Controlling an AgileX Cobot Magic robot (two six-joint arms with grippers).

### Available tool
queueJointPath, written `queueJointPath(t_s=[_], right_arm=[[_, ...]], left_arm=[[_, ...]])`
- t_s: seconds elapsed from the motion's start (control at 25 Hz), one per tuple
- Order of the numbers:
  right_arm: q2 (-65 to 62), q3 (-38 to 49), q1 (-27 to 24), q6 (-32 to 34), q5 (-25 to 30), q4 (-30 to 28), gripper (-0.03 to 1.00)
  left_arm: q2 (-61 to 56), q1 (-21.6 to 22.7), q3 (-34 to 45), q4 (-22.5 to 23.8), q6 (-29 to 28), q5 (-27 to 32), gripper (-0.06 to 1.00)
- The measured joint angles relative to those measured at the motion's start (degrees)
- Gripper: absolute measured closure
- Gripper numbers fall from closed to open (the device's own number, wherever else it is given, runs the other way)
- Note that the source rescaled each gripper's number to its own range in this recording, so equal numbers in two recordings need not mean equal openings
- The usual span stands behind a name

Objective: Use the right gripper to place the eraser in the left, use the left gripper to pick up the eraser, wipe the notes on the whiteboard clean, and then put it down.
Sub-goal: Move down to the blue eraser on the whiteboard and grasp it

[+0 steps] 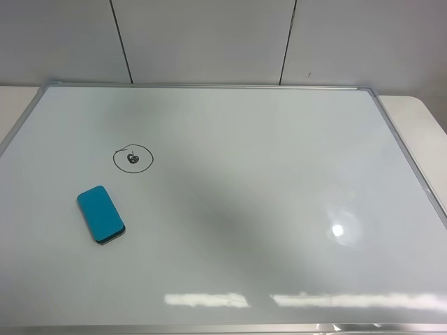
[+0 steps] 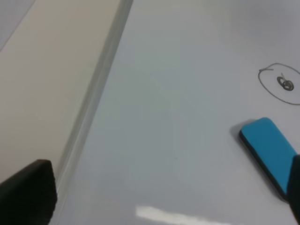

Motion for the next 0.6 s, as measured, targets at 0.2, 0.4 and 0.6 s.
queueJointPath(t_s=[0.2, 0.4, 0.6], right_arm=[[-9.04, 0.06, -0.43, -0.12, 0.0, 0.53, 0.15], [-23.59, 9.01, -0.43, -0.47, -0.13, -4.72, 0.15], [-38.61, 28.66, -0.43, 3.04, 0.0, -8.45, 0.15]], left_arm=[[0.0, 0.0, 0.0, 0.0, 0.0, 0.0, -0.06], [0.0, 0.0, 0.0, 0.0, 0.0, 0.0, -0.06], [0.0, 0.0, 0.0, 0.0, 0.0, 0.0, -0.06]])
